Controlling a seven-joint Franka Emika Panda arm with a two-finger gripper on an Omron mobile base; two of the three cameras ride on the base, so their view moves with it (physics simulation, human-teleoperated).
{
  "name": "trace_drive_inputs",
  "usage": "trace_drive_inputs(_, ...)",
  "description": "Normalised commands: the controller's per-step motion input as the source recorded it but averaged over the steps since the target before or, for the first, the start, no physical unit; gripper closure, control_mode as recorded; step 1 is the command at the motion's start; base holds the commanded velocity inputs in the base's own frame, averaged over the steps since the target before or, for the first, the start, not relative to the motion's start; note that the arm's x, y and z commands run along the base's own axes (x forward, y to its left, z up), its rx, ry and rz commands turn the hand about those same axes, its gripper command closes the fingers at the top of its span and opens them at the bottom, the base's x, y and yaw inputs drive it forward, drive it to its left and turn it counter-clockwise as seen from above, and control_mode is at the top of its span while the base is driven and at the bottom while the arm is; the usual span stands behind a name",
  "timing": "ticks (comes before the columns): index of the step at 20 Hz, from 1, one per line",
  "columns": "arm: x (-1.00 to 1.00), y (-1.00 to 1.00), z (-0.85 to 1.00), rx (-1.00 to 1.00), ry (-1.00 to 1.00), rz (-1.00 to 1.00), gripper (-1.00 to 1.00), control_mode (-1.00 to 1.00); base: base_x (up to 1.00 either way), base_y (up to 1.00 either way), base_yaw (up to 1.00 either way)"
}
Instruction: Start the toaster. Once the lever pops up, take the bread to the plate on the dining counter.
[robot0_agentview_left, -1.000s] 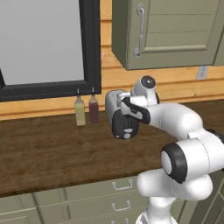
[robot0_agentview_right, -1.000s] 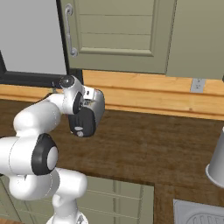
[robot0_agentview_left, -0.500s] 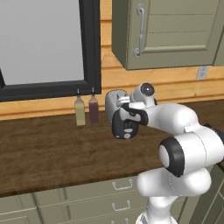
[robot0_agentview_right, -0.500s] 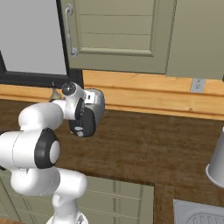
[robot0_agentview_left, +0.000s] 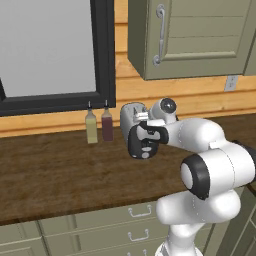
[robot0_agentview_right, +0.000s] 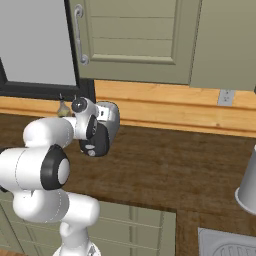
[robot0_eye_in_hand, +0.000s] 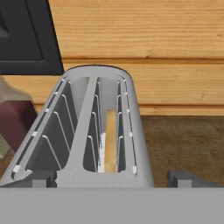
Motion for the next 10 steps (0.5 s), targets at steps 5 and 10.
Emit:
trace_drive_inputs(5,0.00,0.00,0.00,0.00,0.00,0.00,-1.00,-1.00,0.00,0.00,0.00)
trace_drive_inputs(10,0.00,0.00,0.00,0.00,0.00,0.00,-1.00,-1.00,0.00,0.00,0.00)
